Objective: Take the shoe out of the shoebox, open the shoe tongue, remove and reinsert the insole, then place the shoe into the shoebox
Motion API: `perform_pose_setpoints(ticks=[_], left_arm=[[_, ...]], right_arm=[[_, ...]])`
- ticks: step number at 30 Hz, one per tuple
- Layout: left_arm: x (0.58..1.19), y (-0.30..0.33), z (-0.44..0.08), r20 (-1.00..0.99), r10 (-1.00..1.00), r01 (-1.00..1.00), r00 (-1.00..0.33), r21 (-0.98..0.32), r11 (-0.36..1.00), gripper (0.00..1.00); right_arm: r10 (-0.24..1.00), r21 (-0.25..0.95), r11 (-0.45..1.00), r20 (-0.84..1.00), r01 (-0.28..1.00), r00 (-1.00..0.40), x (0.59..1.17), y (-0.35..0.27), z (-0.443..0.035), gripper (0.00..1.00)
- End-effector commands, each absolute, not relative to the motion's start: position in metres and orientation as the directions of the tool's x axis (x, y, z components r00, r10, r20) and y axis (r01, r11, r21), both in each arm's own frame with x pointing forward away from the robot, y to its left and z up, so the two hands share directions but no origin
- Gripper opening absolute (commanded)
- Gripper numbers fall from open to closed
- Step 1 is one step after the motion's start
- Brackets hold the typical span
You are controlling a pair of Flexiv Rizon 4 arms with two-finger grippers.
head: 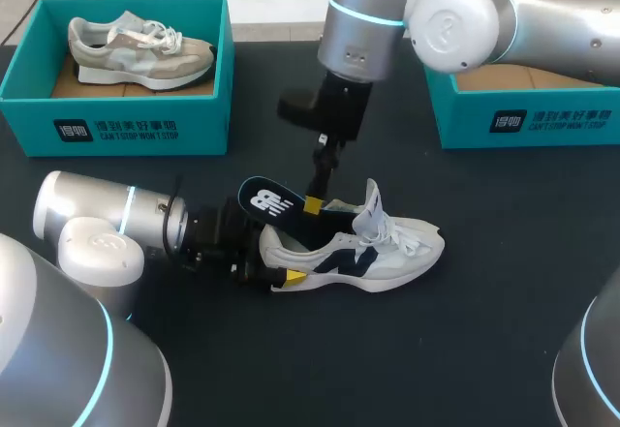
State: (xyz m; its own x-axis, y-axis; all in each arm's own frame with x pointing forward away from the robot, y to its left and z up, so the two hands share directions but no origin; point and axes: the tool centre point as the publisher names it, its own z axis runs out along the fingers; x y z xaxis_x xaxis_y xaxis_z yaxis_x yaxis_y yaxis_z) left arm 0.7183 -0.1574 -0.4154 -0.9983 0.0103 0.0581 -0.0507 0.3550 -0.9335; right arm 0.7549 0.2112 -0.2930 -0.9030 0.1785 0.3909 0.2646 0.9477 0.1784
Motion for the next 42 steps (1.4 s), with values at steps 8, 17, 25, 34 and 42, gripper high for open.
perform_pose_setpoints(ticks=[8, 17, 25, 34, 42], left_arm=[[0.718, -0.157, -0.420, 0.059, 0.010, -0.052, -0.998, -0.933, 0.357, 0.00], [0.718, -0.157, -0.420, 0.059, 0.010, -0.052, -0.998, -0.933, 0.357, 0.00], [0.718, -0.157, -0.420, 0.059, 0.010, -0.052, -0.998, -0.933, 0.357, 0.00], [0.718, -0.157, -0.420, 0.059, 0.010, -0.052, -0.998, -0.933, 0.357, 0.00], [0.718, -0.157, -0.420, 0.059, 0.010, -0.052, -0.998, -0.933, 0.357, 0.00]], right_arm=[[0.098, 0.388, 0.826, 0.614, 0.408, -0.783, 0.747, 0.208, -0.281, 1.00], [0.060, 0.431, 0.769, 0.686, 0.472, -0.725, 0.744, 0.214, -0.285, 1.00], [0.073, 0.448, 0.769, 0.647, 0.456, -0.759, 0.741, 0.220, -0.289, 1.00], [0.032, 0.473, 0.763, 0.652, 0.440, -0.757, 0.730, 0.229, -0.293, 0.55], [-0.019, 0.497, 0.768, 0.647, 0.403, -0.762, 0.729, 0.242, -0.303, 0.46]])
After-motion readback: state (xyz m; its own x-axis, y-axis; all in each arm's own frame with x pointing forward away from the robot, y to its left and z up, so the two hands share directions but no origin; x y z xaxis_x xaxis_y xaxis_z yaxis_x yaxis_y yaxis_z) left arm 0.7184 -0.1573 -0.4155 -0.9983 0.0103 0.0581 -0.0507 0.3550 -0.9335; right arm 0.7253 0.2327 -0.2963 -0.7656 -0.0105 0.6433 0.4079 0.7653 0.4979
